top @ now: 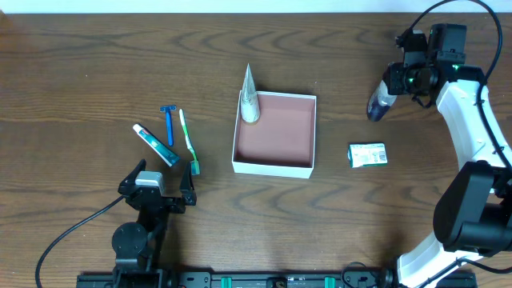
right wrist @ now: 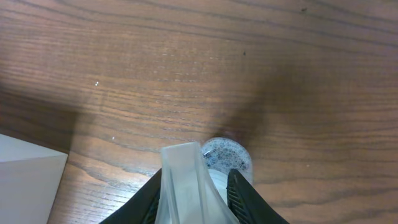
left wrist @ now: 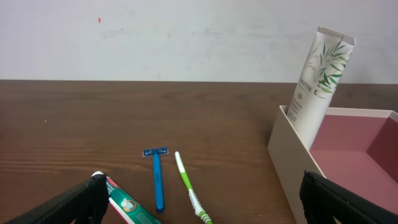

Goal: Pack container
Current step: 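Carry the soap bottle into the box beside the tube, release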

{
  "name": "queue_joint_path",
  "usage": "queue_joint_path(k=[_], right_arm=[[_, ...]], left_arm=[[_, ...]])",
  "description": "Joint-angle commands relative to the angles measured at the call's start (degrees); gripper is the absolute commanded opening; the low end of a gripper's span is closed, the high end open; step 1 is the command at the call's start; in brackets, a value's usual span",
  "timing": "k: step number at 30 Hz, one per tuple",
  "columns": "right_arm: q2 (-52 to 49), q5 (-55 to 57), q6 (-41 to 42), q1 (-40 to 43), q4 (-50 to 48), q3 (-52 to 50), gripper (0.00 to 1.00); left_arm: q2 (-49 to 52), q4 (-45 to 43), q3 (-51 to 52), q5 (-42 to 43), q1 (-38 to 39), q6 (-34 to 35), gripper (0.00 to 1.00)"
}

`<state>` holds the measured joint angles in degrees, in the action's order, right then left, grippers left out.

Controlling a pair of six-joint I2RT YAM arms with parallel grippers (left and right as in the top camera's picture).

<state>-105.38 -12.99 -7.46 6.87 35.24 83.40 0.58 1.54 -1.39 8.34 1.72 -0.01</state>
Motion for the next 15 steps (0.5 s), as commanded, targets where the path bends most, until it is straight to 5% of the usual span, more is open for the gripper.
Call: queue_joint_path(k=[1,15], right_arm=[[0.55,0.39,1.86,-0.68,-0.11,-0.09,0.28],[16.09,0.74,4.09,-3.69,2.38,1.77,0.23]], left_arm=[[-0.35,1.66,1.16,-0.26,0.22,0.02,0.98],[-0.35,1.66,1.16,-0.26,0.22,0.02,0.98]])
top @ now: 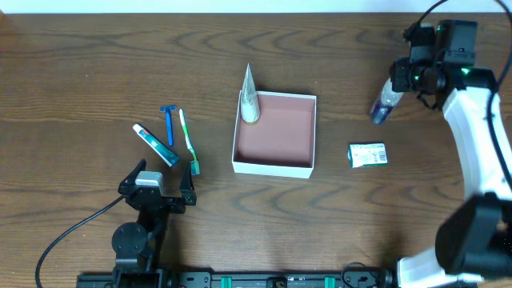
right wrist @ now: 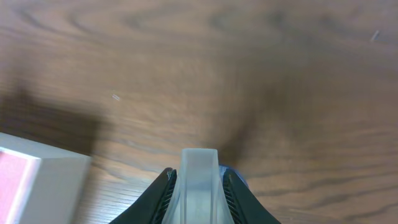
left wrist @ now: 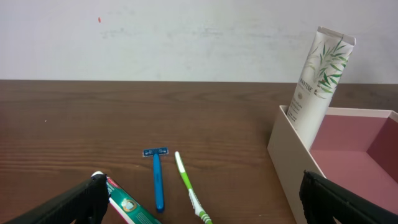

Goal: Pack container
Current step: 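Carry the soap bottle into the box beside the tube, release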

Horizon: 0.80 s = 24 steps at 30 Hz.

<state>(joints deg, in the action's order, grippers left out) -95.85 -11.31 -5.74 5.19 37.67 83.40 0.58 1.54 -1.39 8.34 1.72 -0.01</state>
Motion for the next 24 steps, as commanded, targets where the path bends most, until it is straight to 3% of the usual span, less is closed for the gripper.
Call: queue_joint_path(k=[1,12,24], right_arm=[[7.48,-0.96,2.75,-2.58,0.13,1.77,0.23],[11.85,-0.96,7.04,-18.69,-2.36,1.77,0.24],[2.78,-0.50,7.08,-31.67,-11.43,1.75,0.24]], left_arm=[[-0.35,1.66,1.16,-0.26,0.22,0.02,0.98],[-0.35,1.66,1.16,-0.26,0.22,0.02,0.98],[-0.35,1.66,1.16,-0.26,0.22,0.02,0.98]])
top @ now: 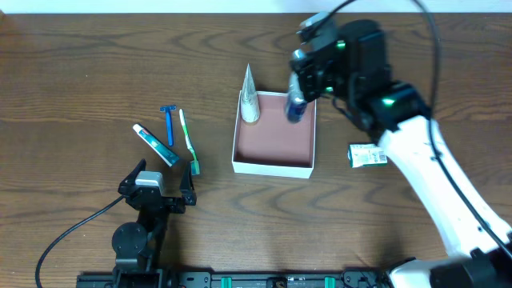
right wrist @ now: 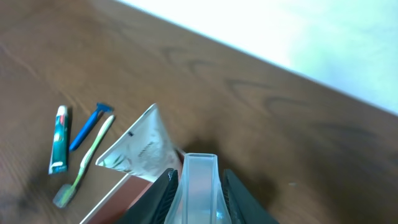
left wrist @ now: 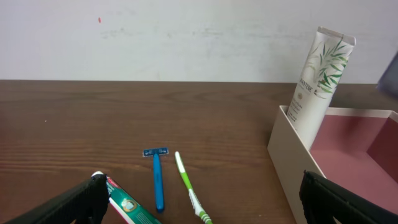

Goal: Pack container
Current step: 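Carry the soap bottle into the box beside the tube, release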

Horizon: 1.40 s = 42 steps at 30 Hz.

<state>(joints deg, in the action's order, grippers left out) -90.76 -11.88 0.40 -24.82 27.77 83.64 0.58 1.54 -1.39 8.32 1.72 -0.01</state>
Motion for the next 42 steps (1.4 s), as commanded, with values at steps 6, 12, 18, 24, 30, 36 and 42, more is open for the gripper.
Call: queue_joint_path(k=[6,12,18,24,30,36,42], right_arm=[[-7.78,0.04,1.31,-4.39,-4.83,1.51,0.23],[-13.25,-0.22,1.31,-5.35,-8.83,1.51,0.23],[-17.46,-0.17,1.29,-5.79,-12.59,1.51,0.21],[-20.06,-0.15,1.22,-5.77,-14.93,1.51,0.23],[-20.90,0.09,0.13,-5.68,-15.17,1.51,0.52],[-20.06,0.07,-0.24,-5.38,-15.34,1.55,0.59],[-17.16,0.11,-0.31,-4.31,-15.28,1.55,0.64]], left_arm=[[-0.35,1.66,1.16,-0.24,0.22,0.02,0.98],[-0.35,1.66,1.16,-0.24,0.22,0.02,0.98],[-0.35,1.66,1.16,-0.24,0.22,0.02,0.98],[-0.35,1.66,1.16,-0.24,0.22,0.02,0.98],[-0.35,1.66,1.16,-0.24,0.22,0.02,0.98],[-0.35,1.66,1.16,-0.24,0.22,0.02,0.98],[-0.35,1.66,1.16,-0.24,0.22,0.02,0.98]])
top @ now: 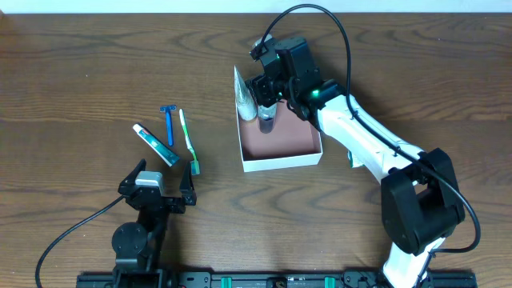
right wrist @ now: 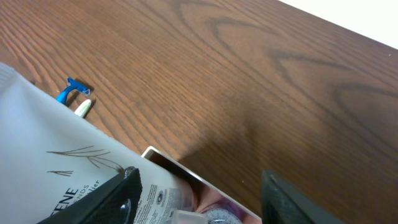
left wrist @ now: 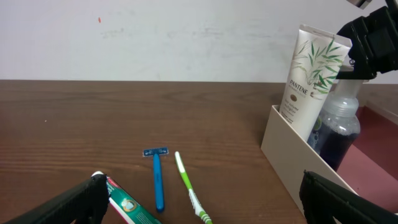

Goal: Pack container
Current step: 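Carry the soap bottle into the box beside the tube, release, then move the right gripper down to the Dettol soap bar and grasp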

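The white box with a pink floor [top: 308, 141] sits mid-table. A white Pantene tube [top: 244, 94] leans in its far left corner. Beside the tube, a clear bottle of blue liquid [top: 266, 121] stands inside the box, also seen in the left wrist view as the bottle [left wrist: 339, 134]. My right gripper [top: 269, 90] hovers over that corner, open, with its jaws spread wide in the wrist view [right wrist: 202, 199] and the bottle's cap [right wrist: 186, 218] low between them. My left gripper [top: 157, 192] rests open at the near left [left wrist: 202, 194].
A toothpaste tube [top: 154, 144], a blue razor [top: 169, 124] and a green toothbrush [top: 189, 142] lie left of the box. A green-and-white packet [top: 353, 159] right of the box is mostly hidden under the right arm.
The right gripper has let go of the blue bottle, which now stands in the box beside the tube. The box has shifted and turned slightly. The left arm has not moved.
The right gripper was shut on the blue bottle at the far right of the table, first low, then a little higher. Later it held the bottle over the box's far edge. Now the bottle stands in the box and the jaws are open.
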{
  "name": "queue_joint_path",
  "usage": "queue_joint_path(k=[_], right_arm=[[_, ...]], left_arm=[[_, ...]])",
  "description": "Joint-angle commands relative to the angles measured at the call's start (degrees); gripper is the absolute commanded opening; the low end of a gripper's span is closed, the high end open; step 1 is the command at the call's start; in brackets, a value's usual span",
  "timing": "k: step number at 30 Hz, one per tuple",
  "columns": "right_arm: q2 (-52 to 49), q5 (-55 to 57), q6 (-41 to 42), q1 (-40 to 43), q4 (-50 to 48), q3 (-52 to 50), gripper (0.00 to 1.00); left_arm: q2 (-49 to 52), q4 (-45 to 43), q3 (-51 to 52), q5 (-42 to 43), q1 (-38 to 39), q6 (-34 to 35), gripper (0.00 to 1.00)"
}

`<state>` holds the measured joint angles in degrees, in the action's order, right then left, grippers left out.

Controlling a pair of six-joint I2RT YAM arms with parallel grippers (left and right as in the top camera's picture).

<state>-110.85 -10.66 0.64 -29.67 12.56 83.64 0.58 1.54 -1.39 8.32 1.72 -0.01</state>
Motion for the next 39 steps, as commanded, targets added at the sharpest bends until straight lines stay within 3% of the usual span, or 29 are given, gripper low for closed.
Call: queue_joint_path(k=[1,9,16,25,32,39], right_arm=[[3.48,-1.09,-0.52,0.90,-0.07,1.55,0.66],[8.83,7.54,-0.48,4.55,2.12,1.55,0.72],[16.44,10.82,0.35,7.56,10.10,1.55,0.80],[24.59,10.91,9.20,11.69,28.00,1.55,0.92],[24.96,16.41,22.47,15.47,40.04,1.55,0.92],[24.96,16.94,27.23,19.04,47.08,1.51,0.91]], left_arm=[[-0.35,1.66,1.16,-0.24,0.22,0.02,0.98],[-0.35,1.66,1.16,-0.24,0.22,0.02,0.98],[-0.35,1.66,1.16,-0.24,0.22,0.02,0.98],[-0.35,1.66,1.16,-0.24,0.22,0.02,0.98],[-0.35,1.66,1.16,-0.24,0.22,0.02,0.98],[-0.35,1.66,1.16,-0.24,0.22,0.02,0.98]])
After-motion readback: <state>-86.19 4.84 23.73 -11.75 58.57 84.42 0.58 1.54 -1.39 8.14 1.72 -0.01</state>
